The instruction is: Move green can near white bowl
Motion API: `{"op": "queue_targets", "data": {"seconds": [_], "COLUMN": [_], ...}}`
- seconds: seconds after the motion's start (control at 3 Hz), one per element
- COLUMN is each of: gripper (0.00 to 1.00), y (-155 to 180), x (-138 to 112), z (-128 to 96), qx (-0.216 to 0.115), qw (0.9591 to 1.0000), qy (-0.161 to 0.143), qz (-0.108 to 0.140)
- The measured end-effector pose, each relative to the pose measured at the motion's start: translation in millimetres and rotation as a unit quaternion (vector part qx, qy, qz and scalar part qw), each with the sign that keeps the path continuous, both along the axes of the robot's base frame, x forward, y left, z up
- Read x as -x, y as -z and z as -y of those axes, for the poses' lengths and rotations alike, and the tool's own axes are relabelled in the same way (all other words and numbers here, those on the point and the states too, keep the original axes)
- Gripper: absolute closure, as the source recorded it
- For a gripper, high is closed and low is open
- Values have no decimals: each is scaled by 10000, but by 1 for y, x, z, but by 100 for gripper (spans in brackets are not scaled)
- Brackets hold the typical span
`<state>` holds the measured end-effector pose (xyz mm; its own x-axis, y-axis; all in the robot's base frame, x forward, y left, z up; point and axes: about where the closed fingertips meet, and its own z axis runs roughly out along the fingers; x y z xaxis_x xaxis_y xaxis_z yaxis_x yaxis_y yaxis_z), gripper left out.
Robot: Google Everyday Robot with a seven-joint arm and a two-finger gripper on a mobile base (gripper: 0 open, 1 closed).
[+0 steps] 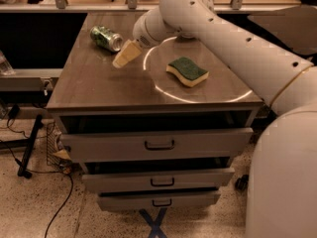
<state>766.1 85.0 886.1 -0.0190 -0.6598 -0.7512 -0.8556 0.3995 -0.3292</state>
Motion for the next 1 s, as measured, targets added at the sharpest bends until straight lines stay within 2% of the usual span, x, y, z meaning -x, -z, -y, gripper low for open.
{"op": "queue_targets", "data": {"seconds": [0.33, 0.67, 1.0], "gripper": [0, 0, 4], "y": [19, 28, 32], "x": [-37, -63, -81], "z": [-18, -36, -52], "qx": [-508, -815, -1153], "qw": [9985, 9963, 9925], "qy": [142, 245, 401], "qz": [116, 132, -3]}}
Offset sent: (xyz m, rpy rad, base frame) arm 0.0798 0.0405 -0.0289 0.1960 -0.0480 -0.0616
